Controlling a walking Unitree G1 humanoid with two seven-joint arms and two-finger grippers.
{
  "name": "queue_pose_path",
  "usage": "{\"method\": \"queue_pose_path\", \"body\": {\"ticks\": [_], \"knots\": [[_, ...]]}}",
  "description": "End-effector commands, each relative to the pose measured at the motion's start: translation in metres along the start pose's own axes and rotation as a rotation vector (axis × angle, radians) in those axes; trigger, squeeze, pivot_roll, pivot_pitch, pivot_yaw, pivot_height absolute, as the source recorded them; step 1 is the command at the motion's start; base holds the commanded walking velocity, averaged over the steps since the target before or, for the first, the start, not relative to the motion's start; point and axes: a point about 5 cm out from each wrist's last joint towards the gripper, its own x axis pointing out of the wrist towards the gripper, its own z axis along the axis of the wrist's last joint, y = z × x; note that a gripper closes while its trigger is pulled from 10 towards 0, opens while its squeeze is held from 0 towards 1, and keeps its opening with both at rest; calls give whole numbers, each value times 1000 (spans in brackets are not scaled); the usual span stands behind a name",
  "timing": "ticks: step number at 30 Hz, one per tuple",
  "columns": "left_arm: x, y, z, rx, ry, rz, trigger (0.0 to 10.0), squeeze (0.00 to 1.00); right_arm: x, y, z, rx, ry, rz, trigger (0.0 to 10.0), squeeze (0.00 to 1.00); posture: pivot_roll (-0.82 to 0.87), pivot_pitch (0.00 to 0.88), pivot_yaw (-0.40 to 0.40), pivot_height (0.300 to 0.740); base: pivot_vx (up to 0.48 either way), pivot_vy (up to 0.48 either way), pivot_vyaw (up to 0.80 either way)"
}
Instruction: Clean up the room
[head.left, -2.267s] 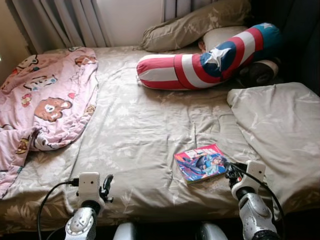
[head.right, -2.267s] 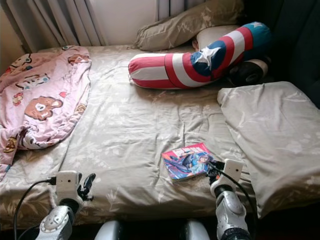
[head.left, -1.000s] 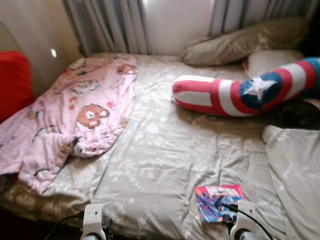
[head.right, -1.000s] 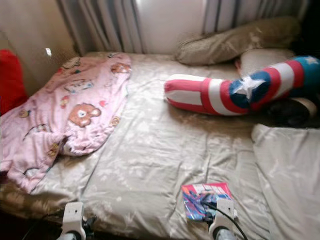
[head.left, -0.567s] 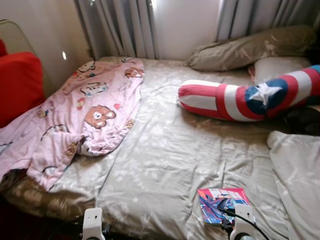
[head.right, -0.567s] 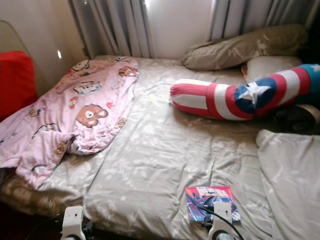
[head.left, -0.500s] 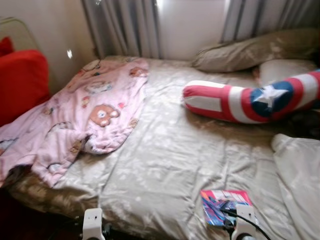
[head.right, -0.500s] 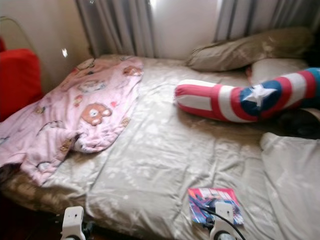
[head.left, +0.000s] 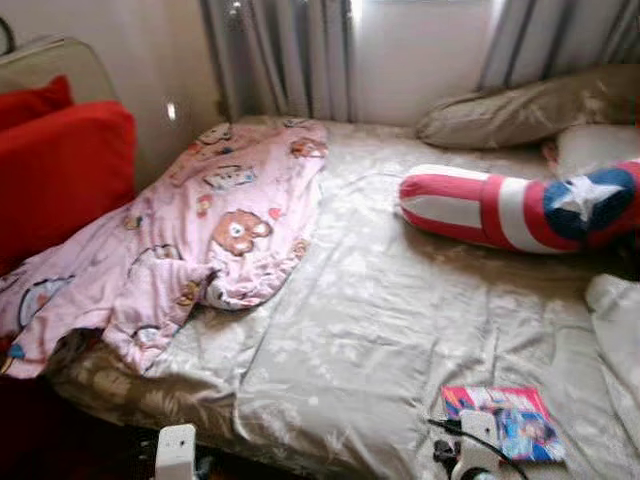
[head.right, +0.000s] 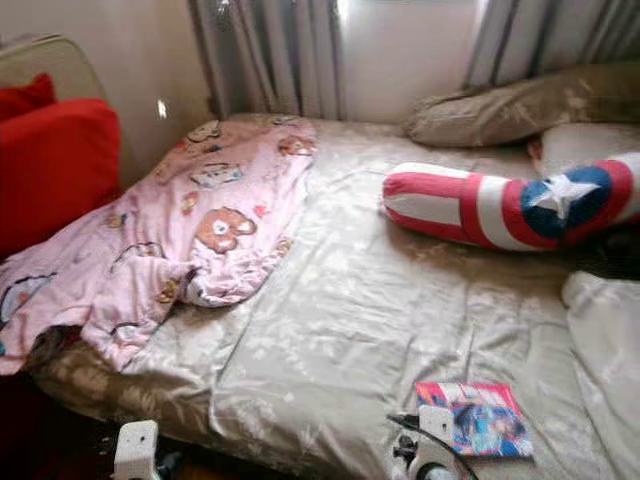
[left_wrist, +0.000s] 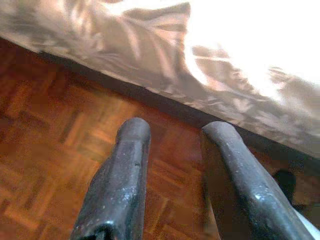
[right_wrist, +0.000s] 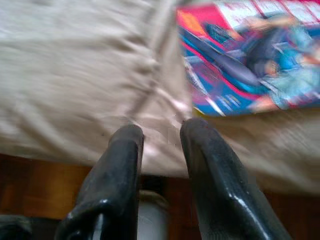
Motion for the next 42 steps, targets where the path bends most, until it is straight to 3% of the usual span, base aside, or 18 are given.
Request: {"method": "queue_pose_path", "body": {"ticks": [1, 42], "knots": [[-1, 12, 0, 13, 8, 30, 10000, 0, 1, 8, 2, -10, -1, 20, 10000, 0, 29, 0, 41, 733, 0, 480, 0], [-2, 15, -5, -3, 23, 44, 10000, 0, 1, 12, 0, -22, -1, 31, 10000, 0, 39, 0, 41, 733, 0, 480, 0]]}}
